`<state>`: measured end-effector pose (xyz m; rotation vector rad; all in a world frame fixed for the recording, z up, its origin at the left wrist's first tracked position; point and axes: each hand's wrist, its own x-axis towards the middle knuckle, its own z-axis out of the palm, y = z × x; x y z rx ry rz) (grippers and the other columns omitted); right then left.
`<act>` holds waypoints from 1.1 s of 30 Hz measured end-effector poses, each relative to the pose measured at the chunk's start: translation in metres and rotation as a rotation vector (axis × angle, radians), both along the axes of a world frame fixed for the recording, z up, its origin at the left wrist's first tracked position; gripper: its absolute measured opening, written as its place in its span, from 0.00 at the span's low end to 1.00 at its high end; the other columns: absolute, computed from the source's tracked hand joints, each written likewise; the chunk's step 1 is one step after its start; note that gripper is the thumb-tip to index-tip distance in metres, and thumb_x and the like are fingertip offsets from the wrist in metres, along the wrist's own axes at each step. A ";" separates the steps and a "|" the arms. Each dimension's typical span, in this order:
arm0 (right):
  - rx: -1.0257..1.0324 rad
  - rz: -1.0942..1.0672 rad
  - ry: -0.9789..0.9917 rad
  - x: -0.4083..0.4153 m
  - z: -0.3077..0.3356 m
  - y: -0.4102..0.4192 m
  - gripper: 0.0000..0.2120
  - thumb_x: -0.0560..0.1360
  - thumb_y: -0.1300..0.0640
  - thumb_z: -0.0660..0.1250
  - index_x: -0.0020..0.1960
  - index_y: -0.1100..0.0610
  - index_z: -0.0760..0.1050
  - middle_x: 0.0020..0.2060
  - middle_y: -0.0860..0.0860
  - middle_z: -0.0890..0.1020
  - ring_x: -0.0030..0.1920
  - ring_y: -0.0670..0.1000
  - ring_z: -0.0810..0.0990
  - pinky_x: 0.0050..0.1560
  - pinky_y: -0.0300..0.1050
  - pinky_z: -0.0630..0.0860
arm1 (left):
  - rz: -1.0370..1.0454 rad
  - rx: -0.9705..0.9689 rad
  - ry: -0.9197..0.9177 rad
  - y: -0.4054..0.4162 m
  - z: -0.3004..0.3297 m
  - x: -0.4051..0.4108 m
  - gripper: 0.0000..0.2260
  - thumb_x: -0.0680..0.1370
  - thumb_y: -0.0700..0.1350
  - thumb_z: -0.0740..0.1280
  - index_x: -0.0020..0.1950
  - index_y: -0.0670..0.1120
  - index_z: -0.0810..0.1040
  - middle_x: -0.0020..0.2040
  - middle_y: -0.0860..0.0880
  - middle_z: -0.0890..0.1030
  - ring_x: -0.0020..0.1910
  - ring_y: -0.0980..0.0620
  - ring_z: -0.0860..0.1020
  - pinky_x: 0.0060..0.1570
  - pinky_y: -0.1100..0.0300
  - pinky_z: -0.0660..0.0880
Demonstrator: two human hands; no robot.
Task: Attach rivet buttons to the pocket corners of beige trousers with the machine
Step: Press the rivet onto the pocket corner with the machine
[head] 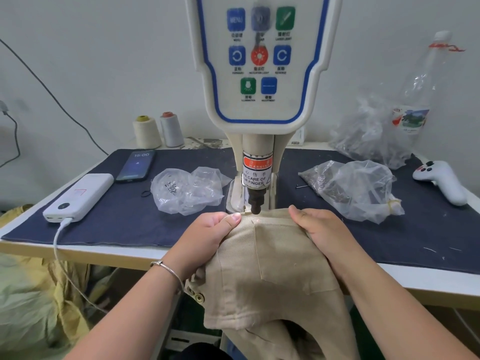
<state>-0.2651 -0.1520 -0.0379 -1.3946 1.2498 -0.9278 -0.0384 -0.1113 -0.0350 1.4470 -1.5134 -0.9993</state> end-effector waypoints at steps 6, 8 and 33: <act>-0.043 -0.035 0.093 0.002 0.002 0.004 0.23 0.78 0.42 0.63 0.35 0.60 0.68 0.32 0.53 0.67 0.32 0.48 0.67 0.35 0.42 0.66 | 0.026 -0.052 -0.111 -0.004 -0.001 -0.001 0.21 0.83 0.44 0.61 0.31 0.50 0.59 0.28 0.56 0.61 0.30 0.57 0.60 0.32 0.61 0.58; -0.053 -0.036 0.106 0.002 0.002 0.004 0.24 0.78 0.42 0.62 0.35 0.60 0.67 0.32 0.53 0.67 0.33 0.48 0.67 0.37 0.44 0.64 | 0.026 -0.063 -0.139 -0.005 -0.002 -0.002 0.22 0.83 0.42 0.61 0.31 0.50 0.57 0.27 0.57 0.60 0.29 0.58 0.58 0.31 0.60 0.56; -0.104 -0.072 0.132 0.003 -0.001 0.008 0.25 0.79 0.46 0.63 0.29 0.52 0.58 0.24 0.44 0.62 0.26 0.44 0.62 0.33 0.44 0.60 | 0.077 -0.085 -0.261 -0.007 -0.006 -0.004 0.20 0.81 0.44 0.61 0.31 0.48 0.59 0.25 0.57 0.62 0.28 0.57 0.61 0.29 0.62 0.60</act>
